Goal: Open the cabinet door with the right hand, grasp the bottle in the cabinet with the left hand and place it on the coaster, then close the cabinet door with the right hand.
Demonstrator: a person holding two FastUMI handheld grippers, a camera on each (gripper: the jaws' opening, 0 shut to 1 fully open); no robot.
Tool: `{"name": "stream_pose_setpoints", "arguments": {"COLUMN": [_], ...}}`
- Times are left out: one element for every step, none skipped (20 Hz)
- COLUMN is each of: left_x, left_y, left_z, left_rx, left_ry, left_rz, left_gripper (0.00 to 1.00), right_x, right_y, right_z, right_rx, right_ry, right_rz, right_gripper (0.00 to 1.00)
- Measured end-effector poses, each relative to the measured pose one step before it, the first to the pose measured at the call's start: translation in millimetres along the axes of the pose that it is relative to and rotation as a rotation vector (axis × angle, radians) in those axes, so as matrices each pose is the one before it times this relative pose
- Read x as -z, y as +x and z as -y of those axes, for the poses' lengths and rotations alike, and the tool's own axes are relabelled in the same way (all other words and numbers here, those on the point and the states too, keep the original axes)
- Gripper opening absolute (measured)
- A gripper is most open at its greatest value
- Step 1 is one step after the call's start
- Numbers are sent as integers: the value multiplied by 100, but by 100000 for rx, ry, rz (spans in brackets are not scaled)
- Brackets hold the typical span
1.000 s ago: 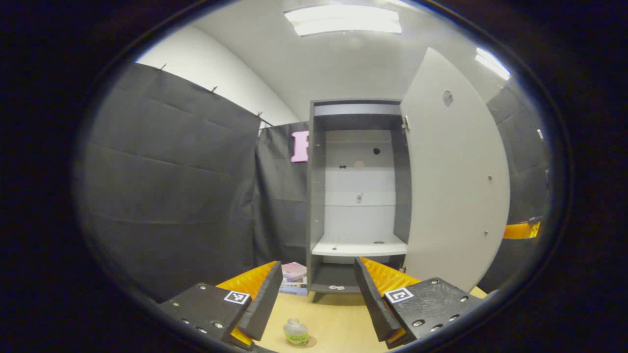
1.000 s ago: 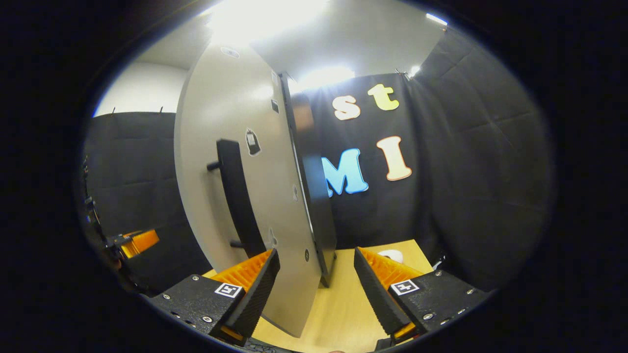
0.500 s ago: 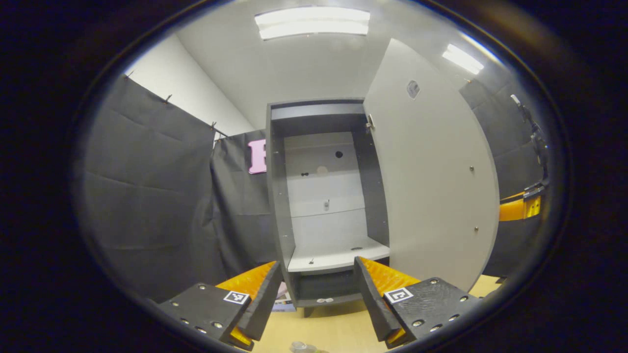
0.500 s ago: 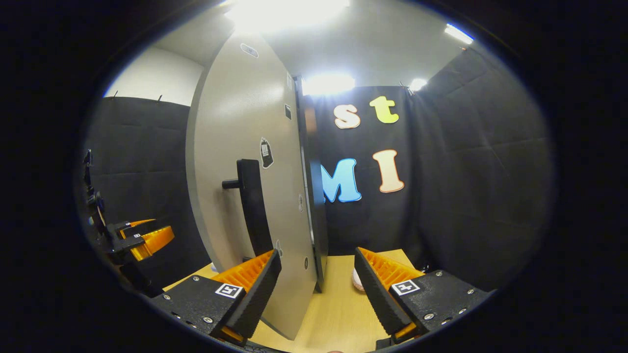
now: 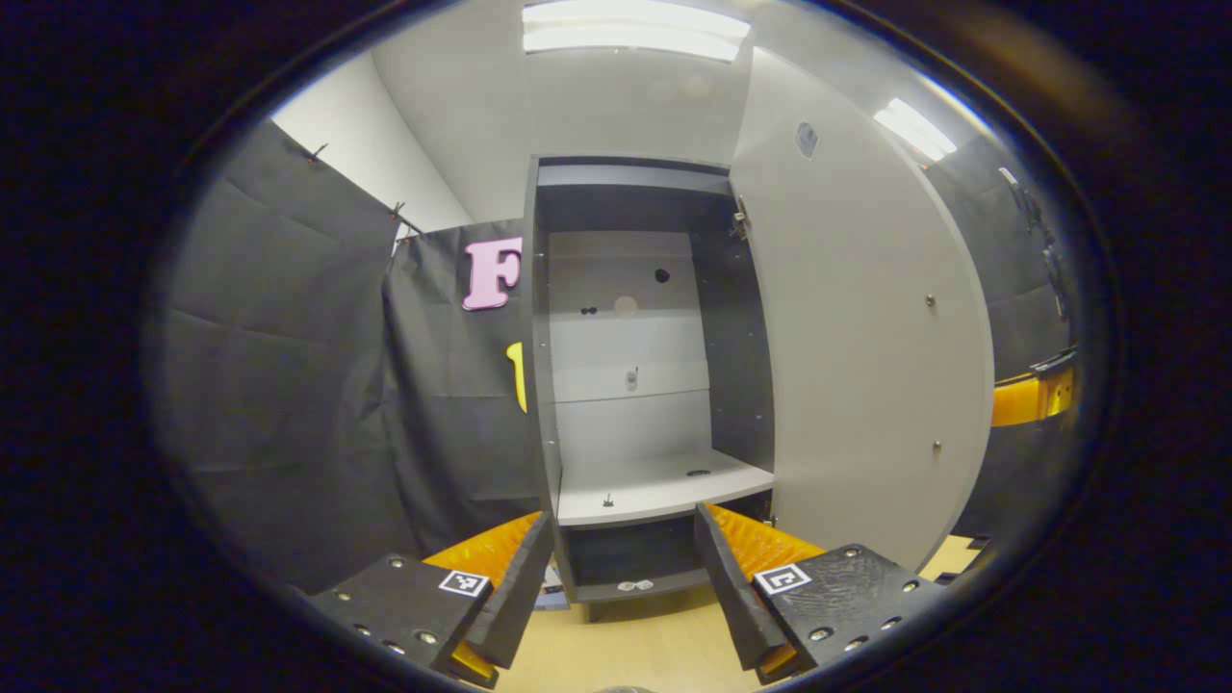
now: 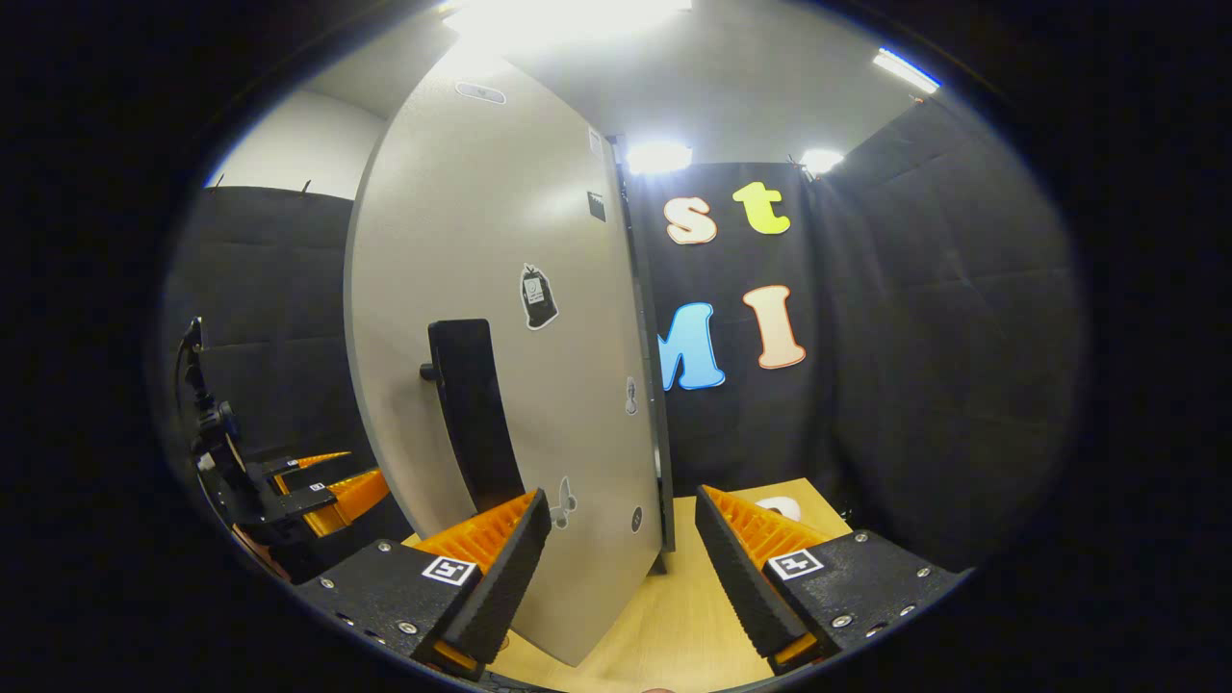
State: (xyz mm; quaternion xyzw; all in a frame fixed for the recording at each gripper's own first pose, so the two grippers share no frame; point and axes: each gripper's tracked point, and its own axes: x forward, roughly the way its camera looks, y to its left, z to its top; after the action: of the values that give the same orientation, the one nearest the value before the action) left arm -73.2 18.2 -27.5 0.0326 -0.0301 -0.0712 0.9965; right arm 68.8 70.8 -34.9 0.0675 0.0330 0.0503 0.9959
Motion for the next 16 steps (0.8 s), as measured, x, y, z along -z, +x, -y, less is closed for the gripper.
{"name": "stream_pose_setpoints", "arguments": {"left_x": [-32,164,140,-18,65,123,395,171,385,198,214,154,160,121,53,-626], "left_y": [236,223,297,337,167,156,189,162,49,39,110,45,-40,88,-136,36], "left_z": [-657,-422,-488,-337,-393,-488,-285,-387,-494,-494,-468,-731,-664,-497,-543,-401], "left_rx": [984,1425,848,1304,758,880,826,329,69,-127,-281,-915,-1072,-873,-1737,-1191], "left_ry": [1076,1239,1062,590,668,549,-152,-469,-508,-416,-155,465,284,34,1777,3246], "left_rz": [1166,350,648,713,431,-150,-405,-384,-846,-411,-275,-633,-651,-952,-1084,1403], "left_gripper": [88,84,84,84,84,84,88,88,84,88,88,88,88,88,88,84], "right_x": [-54,-62,19,127,216,99,92,-27,-33,-45,21,-76,-184,-40,-175,-352], "right_y": [290,248,185,117,347,273,296,271,360,402,472,555,538,478,433,258], "right_z": [-768,-712,-554,-632,-757,-632,-671,-694,-660,-734,-709,-436,-458,-648,-683,-150], "right_rx": [-89,225,564,626,246,1,71,-104,-269,-393,-596,-917,-1268,-1878,-2200,-1041], "right_ry": [-999,-1289,-1062,-351,382,934,857,-86,-606,-733,-624,-109,240,271,122,-447], "right_rz": [282,236,407,294,251,2,52,20,136,285,159,91,-168,-332,210,762], "right_gripper": [94,94,94,89,89,94,94,94,94,94,94,94,94,94,94,94]}}
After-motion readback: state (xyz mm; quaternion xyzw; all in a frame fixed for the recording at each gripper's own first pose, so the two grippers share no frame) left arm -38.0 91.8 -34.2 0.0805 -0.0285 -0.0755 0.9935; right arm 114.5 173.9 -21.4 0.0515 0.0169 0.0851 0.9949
